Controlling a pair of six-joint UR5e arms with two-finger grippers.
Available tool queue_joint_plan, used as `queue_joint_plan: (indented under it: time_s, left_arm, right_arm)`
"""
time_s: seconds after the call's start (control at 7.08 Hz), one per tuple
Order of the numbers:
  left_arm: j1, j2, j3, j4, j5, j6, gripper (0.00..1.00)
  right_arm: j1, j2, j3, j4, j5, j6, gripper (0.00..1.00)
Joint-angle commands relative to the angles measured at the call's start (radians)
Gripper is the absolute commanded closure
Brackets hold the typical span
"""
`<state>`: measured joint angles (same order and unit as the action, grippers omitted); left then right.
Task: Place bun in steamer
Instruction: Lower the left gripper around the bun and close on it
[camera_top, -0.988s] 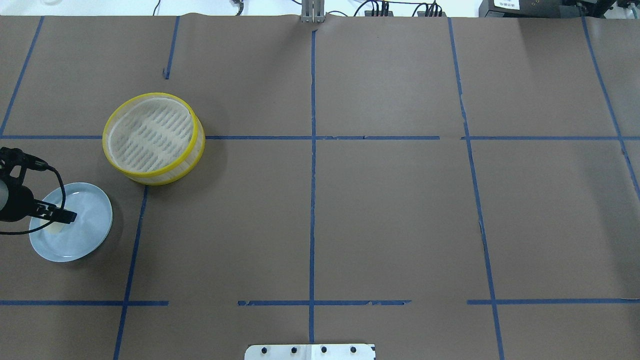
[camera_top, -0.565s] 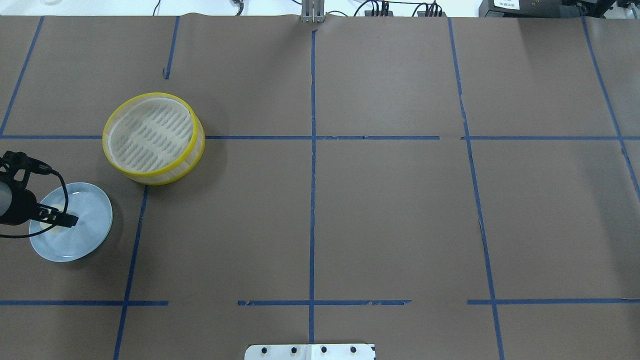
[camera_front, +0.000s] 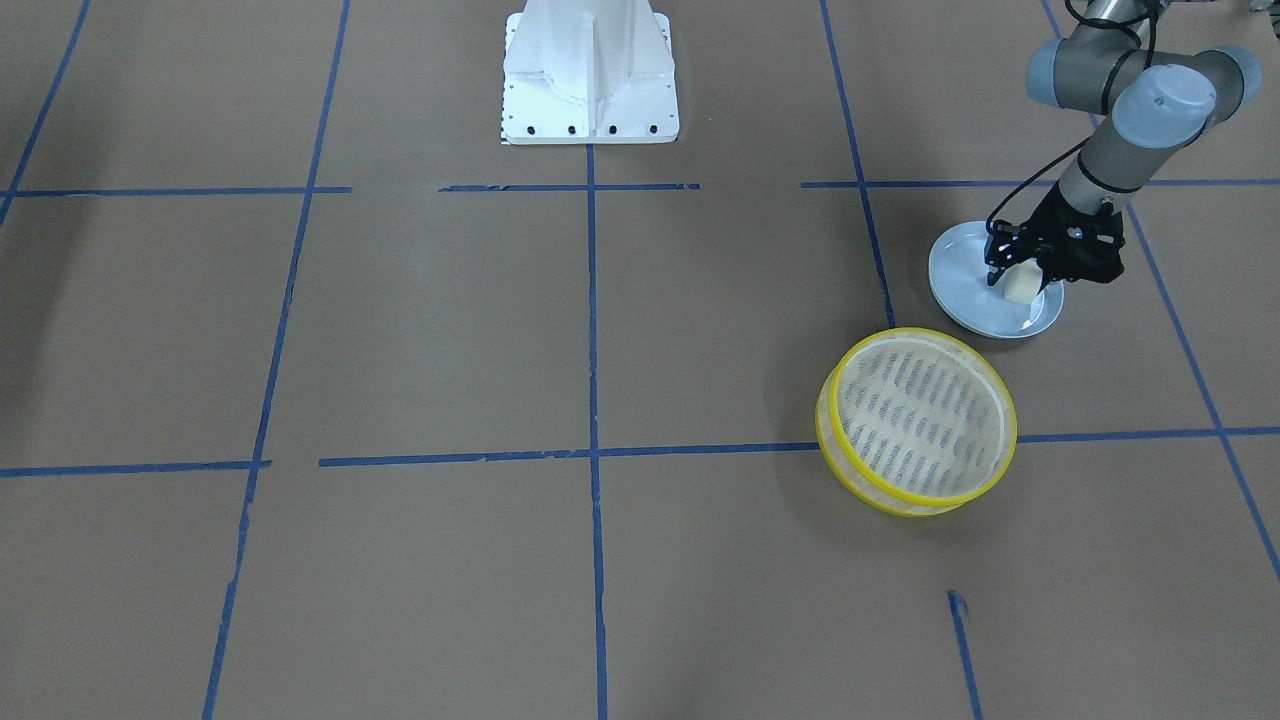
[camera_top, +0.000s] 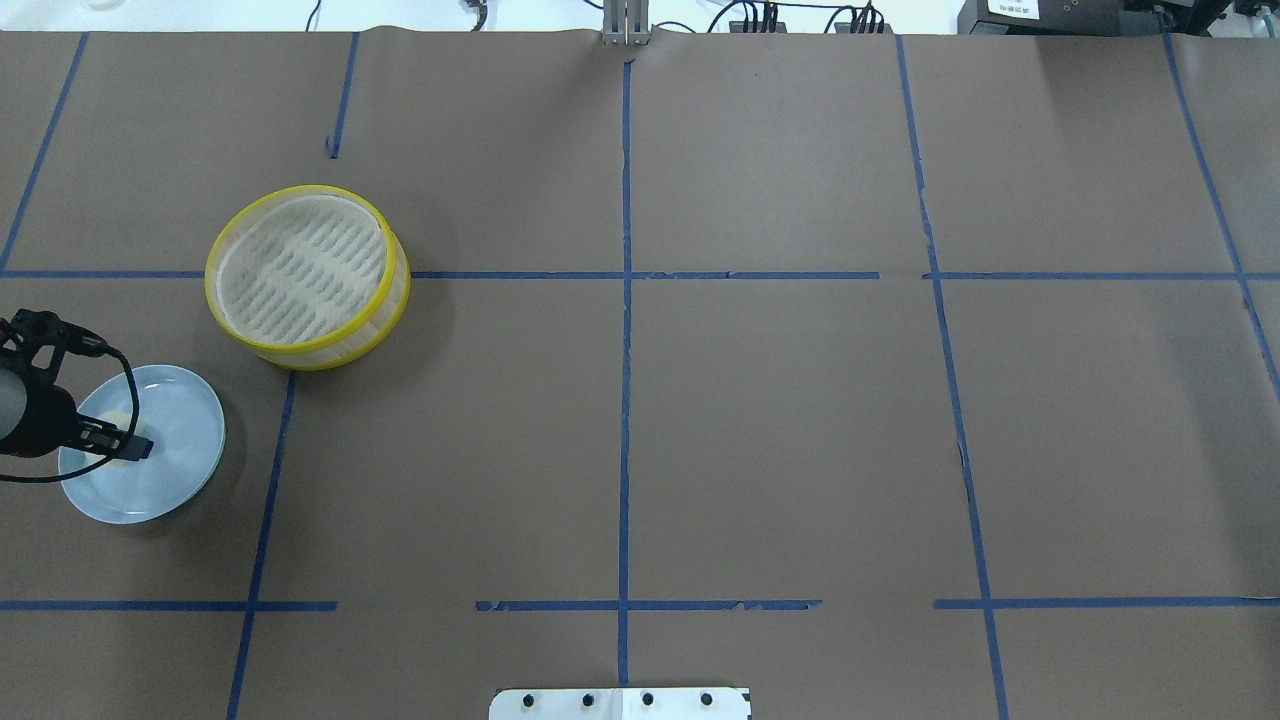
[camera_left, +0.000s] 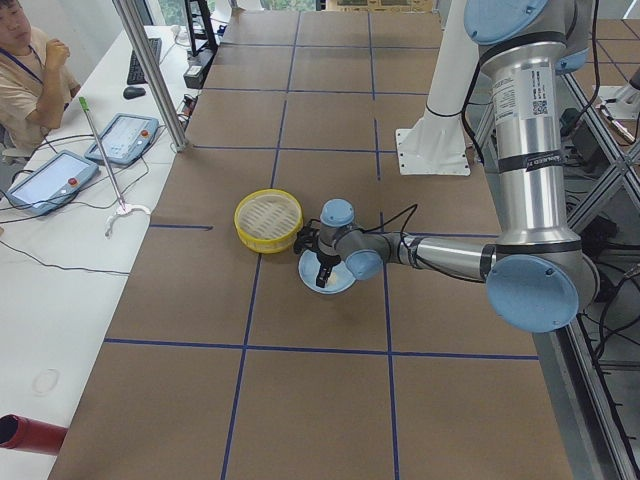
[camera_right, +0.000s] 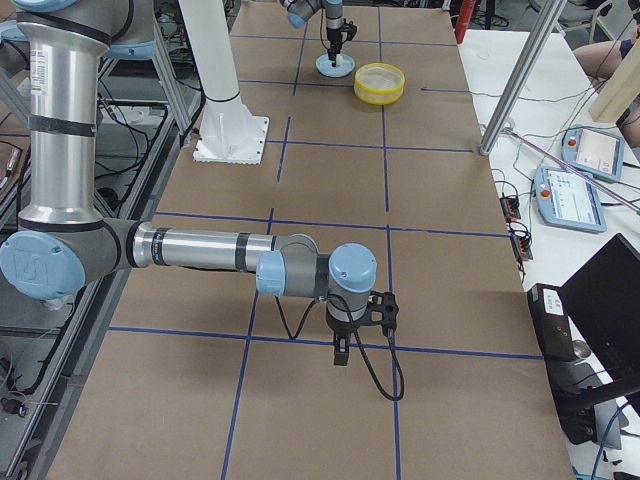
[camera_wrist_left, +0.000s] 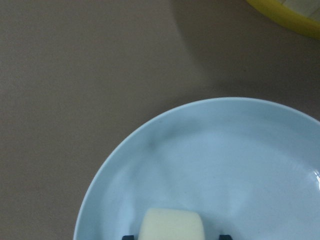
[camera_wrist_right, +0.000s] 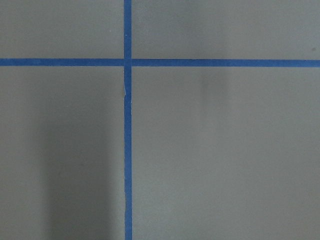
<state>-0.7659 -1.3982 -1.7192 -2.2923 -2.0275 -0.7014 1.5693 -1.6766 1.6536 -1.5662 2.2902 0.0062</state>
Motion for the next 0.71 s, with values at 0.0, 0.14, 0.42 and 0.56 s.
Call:
queue_joint_plan:
  time_s: [0.0,0.14,0.42,0.56]
  left_arm:
    - [-0.003,0.002,-0.014,0.0,-0.019,-0.004,0.56]
    - [-0.003,-0.001,-0.02,-0.001,-0.02,-0.006,0.59]
    - [-0.054,-0.005,-0.135,0.0,-0.121,-0.009,0.59]
    - [-0.119,-0.039,-0.14,0.008,-0.158,-0.041,0.59]
  right_arm:
    - [0.0,0.0,0.0,0.0,0.0,0.0,0.0]
    - [0.0,0.0,0.0,0.0,0.0,0.0,0.0]
    - [0.0,0.0,0.0,0.0,0.0,0.0,0.0]
    - [0.0,0.0,0.0,0.0,0.0,0.0,0.0]
